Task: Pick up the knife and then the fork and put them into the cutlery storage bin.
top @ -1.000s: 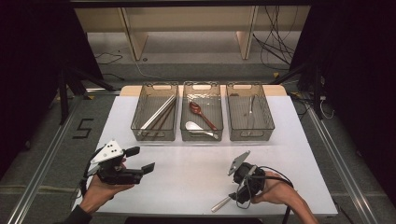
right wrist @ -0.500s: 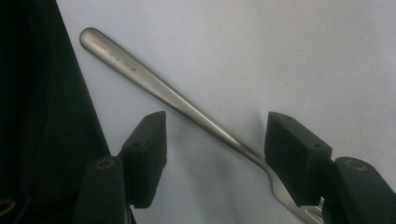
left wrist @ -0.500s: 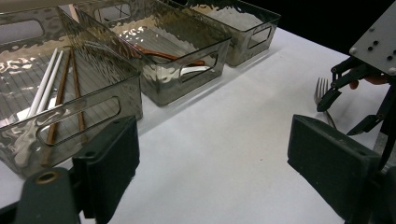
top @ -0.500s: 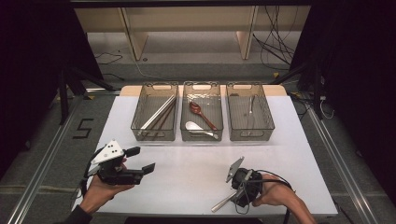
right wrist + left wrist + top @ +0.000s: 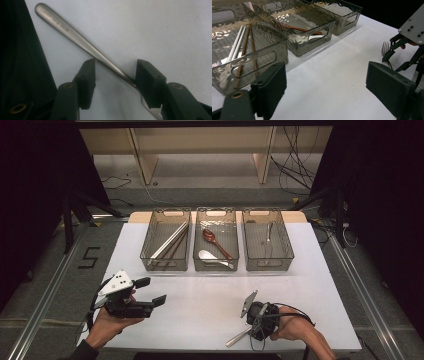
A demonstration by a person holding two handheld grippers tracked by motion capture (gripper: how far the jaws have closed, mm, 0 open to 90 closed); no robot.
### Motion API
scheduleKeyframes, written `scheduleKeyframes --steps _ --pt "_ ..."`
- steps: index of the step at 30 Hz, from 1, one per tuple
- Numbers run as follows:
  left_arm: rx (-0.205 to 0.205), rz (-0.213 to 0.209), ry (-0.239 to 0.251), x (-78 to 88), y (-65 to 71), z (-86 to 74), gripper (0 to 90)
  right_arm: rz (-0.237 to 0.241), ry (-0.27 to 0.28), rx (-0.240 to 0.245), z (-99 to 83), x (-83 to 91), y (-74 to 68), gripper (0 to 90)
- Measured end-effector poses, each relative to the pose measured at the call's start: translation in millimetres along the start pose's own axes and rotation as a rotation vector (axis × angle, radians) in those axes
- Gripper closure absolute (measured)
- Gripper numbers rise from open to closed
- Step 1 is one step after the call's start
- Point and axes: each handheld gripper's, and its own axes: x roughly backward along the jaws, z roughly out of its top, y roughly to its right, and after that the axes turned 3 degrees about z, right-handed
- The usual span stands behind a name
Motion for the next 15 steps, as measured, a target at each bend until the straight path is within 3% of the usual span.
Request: scheduleKeyframes --steps 15 --pt "0.001 0.001 0.001 -0.4 0.5 -0.3 16.2 0.006 -0.025 0.048 2.7 0.3 -6.1 72.4"
